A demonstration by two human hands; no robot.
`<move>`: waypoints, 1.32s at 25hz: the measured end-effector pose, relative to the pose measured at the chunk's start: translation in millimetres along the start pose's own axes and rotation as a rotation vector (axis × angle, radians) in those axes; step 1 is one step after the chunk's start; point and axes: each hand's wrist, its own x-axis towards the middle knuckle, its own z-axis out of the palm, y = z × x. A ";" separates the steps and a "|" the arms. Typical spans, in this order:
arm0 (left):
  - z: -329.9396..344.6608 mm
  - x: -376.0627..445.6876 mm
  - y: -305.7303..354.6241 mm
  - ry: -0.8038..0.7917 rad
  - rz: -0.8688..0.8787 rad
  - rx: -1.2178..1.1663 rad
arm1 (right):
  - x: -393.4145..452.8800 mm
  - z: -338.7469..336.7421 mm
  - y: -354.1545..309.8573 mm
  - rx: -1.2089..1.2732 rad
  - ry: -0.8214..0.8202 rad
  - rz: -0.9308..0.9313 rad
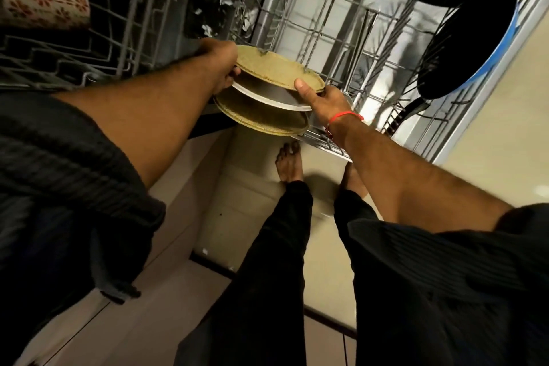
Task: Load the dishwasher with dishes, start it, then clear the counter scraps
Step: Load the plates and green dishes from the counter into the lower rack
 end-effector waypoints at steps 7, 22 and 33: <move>-18.2 -40.6 -30.7 0.191 0.116 -0.072 | -32.0 -7.5 8.2 0.010 0.103 0.019; -240.8 -377.5 -149.8 0.585 0.812 -0.333 | -350.2 85.1 -147.6 -0.288 -0.304 -0.789; -487.8 -389.6 -394.3 1.115 0.583 -0.622 | -496.5 412.0 -145.0 -0.493 -0.713 -0.951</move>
